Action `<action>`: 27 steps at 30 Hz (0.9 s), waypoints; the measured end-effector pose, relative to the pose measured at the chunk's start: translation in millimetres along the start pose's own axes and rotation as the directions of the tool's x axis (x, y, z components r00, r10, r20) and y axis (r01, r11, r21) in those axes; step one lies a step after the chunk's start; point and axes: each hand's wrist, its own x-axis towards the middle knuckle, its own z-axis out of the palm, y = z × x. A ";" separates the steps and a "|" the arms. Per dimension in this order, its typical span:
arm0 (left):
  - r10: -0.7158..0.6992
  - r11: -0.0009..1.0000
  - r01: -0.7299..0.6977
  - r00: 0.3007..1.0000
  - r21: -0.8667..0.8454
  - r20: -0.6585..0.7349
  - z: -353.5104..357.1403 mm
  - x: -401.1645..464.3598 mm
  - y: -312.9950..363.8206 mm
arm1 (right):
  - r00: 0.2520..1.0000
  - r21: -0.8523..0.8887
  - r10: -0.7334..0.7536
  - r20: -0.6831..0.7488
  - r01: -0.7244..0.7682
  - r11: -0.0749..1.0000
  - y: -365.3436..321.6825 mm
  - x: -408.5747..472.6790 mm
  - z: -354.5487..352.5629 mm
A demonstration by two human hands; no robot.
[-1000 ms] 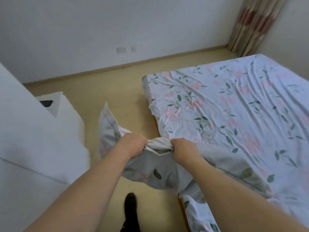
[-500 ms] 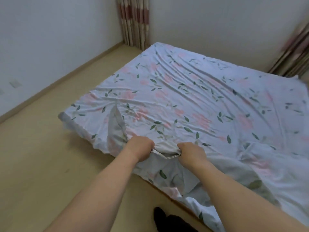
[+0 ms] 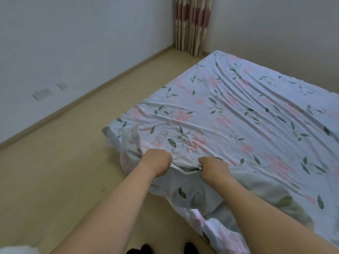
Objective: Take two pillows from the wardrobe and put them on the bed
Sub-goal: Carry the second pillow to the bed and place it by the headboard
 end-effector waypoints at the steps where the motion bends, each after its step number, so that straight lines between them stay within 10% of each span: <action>1: -0.027 1.000 0.027 1.000 -0.008 0.005 3.0 -0.8 -28.3 | 0.999 -0.014 -0.032 -0.001 0.032 0.999 -23.9 20.0 -0.9; 14: -0.172 0.982 0.168 0.984 -0.084 -0.045 21.2 -18.1 -399.7 | 0.976 -0.084 -0.215 -0.030 0.212 0.974 -347.5 221.0 -17.7; 27: -0.187 0.980 0.187 0.982 -0.075 0.008 0.7 97.7 -689.6 | 0.984 0.009 -0.173 -0.033 0.174 0.985 -531.8 476.3 -32.4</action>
